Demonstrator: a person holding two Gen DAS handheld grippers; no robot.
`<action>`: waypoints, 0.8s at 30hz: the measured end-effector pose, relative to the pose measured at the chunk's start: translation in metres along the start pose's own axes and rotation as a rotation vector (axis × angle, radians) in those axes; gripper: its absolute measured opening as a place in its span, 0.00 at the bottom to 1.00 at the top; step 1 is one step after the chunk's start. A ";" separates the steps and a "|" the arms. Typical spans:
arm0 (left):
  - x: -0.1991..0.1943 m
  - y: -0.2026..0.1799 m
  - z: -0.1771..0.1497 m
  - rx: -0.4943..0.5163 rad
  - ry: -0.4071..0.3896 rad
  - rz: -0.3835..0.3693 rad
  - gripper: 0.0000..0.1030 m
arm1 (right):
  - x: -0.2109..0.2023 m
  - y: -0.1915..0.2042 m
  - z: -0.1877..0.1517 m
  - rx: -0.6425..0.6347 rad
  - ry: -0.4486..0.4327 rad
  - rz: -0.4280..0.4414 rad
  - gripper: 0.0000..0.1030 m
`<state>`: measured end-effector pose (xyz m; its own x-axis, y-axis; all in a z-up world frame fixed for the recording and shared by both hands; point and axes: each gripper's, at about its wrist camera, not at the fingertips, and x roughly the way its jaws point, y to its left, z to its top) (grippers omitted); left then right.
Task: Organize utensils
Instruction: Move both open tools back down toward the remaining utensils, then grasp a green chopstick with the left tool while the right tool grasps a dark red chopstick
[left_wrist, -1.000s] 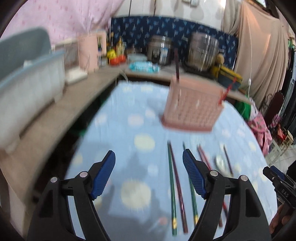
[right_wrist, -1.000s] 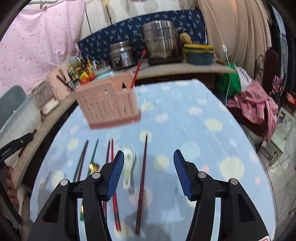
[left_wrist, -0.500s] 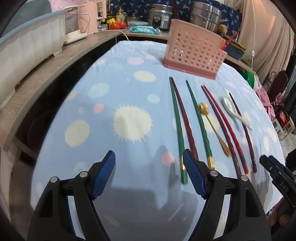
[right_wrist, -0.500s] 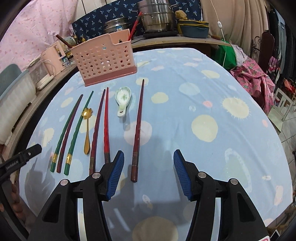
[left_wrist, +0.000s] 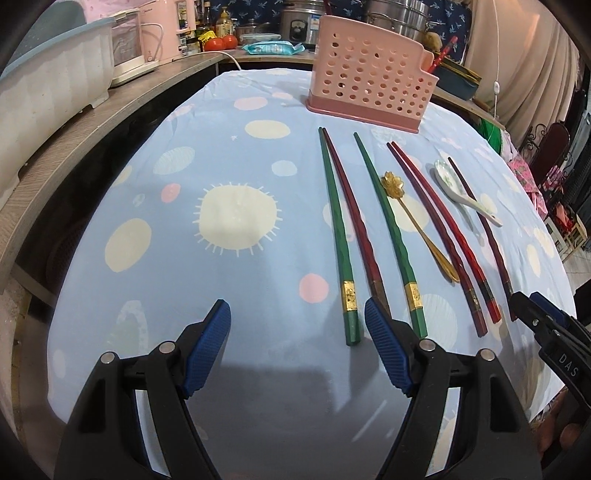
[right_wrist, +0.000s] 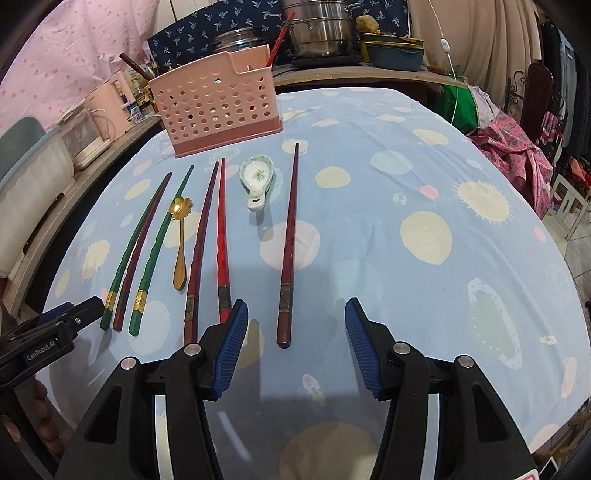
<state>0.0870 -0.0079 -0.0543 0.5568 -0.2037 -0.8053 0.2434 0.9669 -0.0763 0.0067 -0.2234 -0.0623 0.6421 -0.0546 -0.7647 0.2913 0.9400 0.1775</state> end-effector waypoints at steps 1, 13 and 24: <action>0.001 -0.001 0.000 0.005 -0.001 0.002 0.69 | 0.001 0.000 0.000 0.000 0.002 0.001 0.50; 0.006 -0.004 -0.003 0.027 -0.004 0.019 0.64 | 0.007 0.001 -0.002 -0.001 0.018 -0.005 0.38; 0.007 -0.007 -0.004 0.050 -0.014 0.031 0.55 | 0.010 0.002 -0.001 -0.024 0.013 -0.012 0.31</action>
<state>0.0865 -0.0157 -0.0619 0.5757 -0.1762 -0.7984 0.2648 0.9641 -0.0218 0.0130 -0.2214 -0.0705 0.6294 -0.0622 -0.7746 0.2822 0.9470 0.1533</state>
